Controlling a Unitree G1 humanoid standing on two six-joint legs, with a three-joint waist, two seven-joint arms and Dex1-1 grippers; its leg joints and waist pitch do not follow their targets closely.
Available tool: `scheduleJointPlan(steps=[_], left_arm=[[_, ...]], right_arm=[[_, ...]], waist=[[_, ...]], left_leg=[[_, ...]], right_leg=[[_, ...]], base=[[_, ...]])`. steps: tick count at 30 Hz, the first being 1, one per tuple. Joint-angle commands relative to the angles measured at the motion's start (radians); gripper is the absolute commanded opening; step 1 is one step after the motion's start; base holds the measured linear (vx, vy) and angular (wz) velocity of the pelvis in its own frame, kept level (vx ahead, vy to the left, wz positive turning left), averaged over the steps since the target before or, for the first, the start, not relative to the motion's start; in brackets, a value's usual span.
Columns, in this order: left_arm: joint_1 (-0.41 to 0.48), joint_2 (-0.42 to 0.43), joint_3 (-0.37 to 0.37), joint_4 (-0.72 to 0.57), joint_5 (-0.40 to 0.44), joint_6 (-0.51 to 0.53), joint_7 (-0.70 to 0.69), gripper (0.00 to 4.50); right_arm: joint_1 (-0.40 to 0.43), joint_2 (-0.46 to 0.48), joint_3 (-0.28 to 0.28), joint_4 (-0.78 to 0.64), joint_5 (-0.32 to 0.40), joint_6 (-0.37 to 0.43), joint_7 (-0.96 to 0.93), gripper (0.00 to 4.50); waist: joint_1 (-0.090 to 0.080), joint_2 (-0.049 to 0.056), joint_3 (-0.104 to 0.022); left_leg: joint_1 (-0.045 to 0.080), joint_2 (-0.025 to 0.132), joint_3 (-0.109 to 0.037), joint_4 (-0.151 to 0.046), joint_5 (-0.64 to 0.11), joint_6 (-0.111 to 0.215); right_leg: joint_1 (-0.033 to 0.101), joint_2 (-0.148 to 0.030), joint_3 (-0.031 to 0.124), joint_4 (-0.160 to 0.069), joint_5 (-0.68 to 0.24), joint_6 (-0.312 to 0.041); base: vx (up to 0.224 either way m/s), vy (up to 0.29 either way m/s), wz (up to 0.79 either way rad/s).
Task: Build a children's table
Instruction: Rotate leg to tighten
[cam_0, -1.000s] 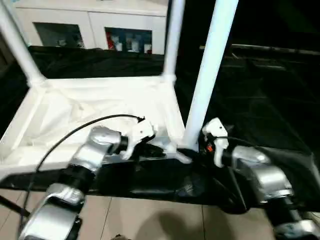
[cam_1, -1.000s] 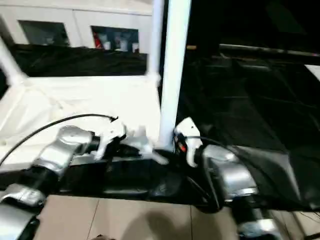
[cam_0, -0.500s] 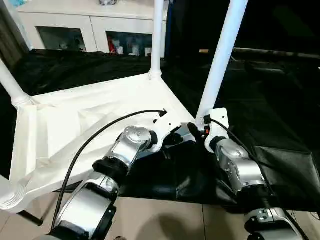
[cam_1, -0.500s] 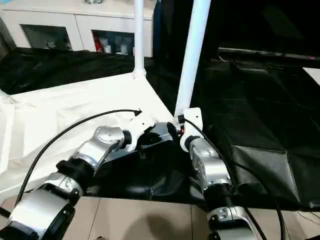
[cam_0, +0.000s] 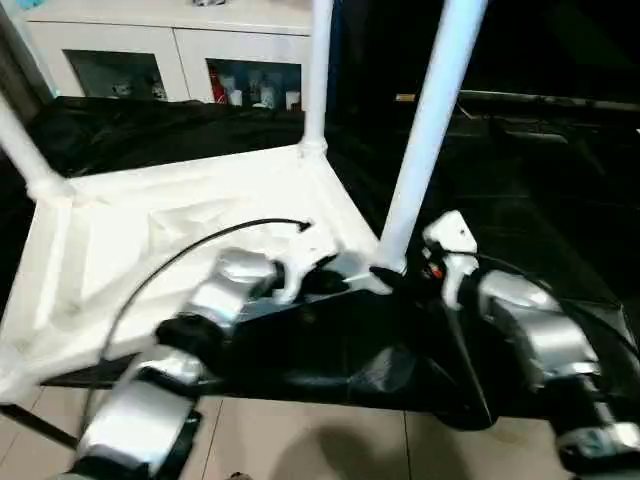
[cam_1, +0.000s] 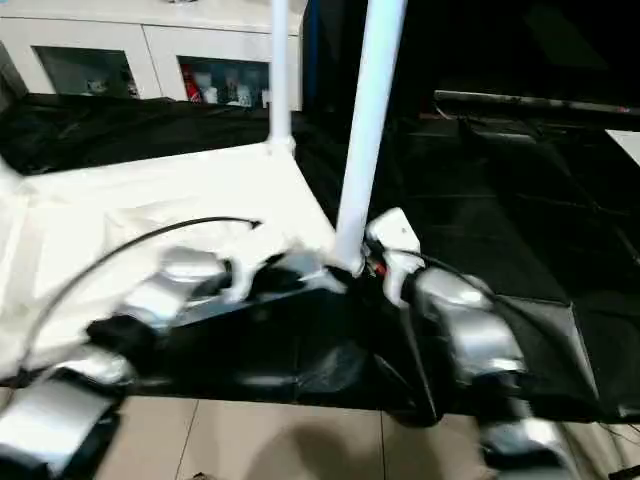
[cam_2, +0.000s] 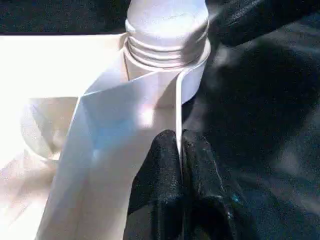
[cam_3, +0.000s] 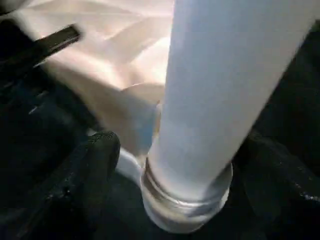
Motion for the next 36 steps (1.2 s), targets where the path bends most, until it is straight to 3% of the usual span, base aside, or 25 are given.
scheduleJointPlan(steps=[1, 4, 6, 7, 12, 19, 26, 29, 33, 36], left_arm=[[0.029, 0.009, -0.006, -0.065, -0.063, -0.014, -0.121, 0.0], [0.061, 0.056, -0.037, -0.141, -0.091, 0.019, -0.252, 0.0], [0.071, 0.066, -0.038, -0.161, -0.098, 0.031, -0.273, 0.0], [0.077, 0.07, -0.035, -0.173, -0.103, 0.04, -0.281, 0.0], [0.089, 0.079, -0.028, -0.203, -0.107, 0.058, -0.282, 0.0], [0.089, 0.081, -0.02, -0.209, -0.104, 0.071, -0.272, 0.0], [0.094, 0.083, -0.019, -0.215, -0.109, 0.083, -0.268, 0.0], [0.076, 0.055, -0.01, -0.153, -0.07, 0.067, -0.151, 0.0], [0.037, 0.002, 0.004, -0.064, -0.027, 0.056, 0.02, 0.0], [0.011, -0.044, 0.007, -0.019, -0.015, 0.068, 0.105, 0.0]], right_arm=[[0.013, -0.016, 0.036, -0.045, 0.025, 0.039, 0.092, 3.88], [0.016, -0.045, 0.056, -0.058, 0.032, 0.052, 0.14, 3.88], [0.017, -0.053, 0.063, -0.059, 0.029, 0.057, 0.151, 3.88], [0.02, -0.063, 0.073, -0.061, 0.023, 0.059, 0.165, 3.88], [0.02, -0.077, 0.087, -0.038, -0.014, 0.044, 0.16, 3.88], [0.012, -0.074, 0.084, -0.032, 0.003, 0.053, 0.169, 3.11], [0.025, -0.061, 0.071, -0.043, 0.028, 0.069, 0.179, 2.75], [0.019, 0.0, 0.031, 0.016, 0.012, 0.062, 0.044, 2.73], [-0.004, 0.093, -0.011, 0.113, -0.023, 0.062, -0.176, 2.72], [-0.019, 0.16, -0.036, 0.147, -0.029, 0.076, -0.302, 2.72]], waist=[[0.005, -0.019, -0.057], [0.007, -0.016, -0.06], [0.01, -0.013, -0.061], [0.019, -0.012, -0.062], [0.028, -0.017, -0.064], [0.027, -0.018, -0.065], [0.027, -0.018, -0.067], [0.025, -0.018, -0.067], [0.011, -0.018, -0.063], [0.008, -0.016, -0.061]], left_leg=[[0.011, 0.042, -0.021, -0.066, -0.198, 0.073], [0.012, 0.045, -0.02, -0.065, -0.184, 0.069], [0.014, 0.047, -0.016, -0.063, -0.165, 0.071], [0.014, 0.049, -0.015, -0.061, -0.15, 0.073], [0.008, 0.045, -0.014, -0.057, -0.115, 0.082], [0.007, 0.044, -0.015, -0.055, -0.115, 0.087], [0.006, 0.042, -0.014, -0.052, -0.104, 0.092], [0.007, 0.042, -0.014, -0.052, -0.105, 0.089], [0.008, 0.038, -0.017, -0.058, -0.149, 0.041], [0.011, 0.037, -0.016, -0.059, -0.168, 0.031]], right_leg=[[0.039, -0.068, 0.038, -0.078, -0.192, -0.236], [0.037, -0.067, 0.038, -0.071, -0.157, -0.252], [0.032, -0.064, 0.039, -0.068, -0.118, -0.265], [0.032, -0.064, 0.039, -0.063, -0.09, -0.27], [0.034, -0.064, 0.037, -0.054, -0.033, -0.272], [0.035, -0.065, 0.037, -0.055, -0.048, -0.263], [0.036, -0.063, 0.036, -0.052, -0.034, -0.266], [0.033, -0.064, 0.037, -0.053, -0.037, -0.269], [0.032, -0.065, 0.036, -0.065, -0.132, -0.248], [0.028, -0.064, 0.039, -0.072, -0.157, -0.237]], base=[[0.0, 0.0, 0.0], [0.0, 0.0, 0.0], [0.0, 0.0, 0.0], [0.0, 0.0, 0.0], [0.0, 0.0, 0.0], [0.0, 0.0, 0.0], [0.0, 0.0, 0.0], [0.0, 0.0, 0.0], [0.0, 0.0, 0.0], [0.0, 0.0, 0.0]])
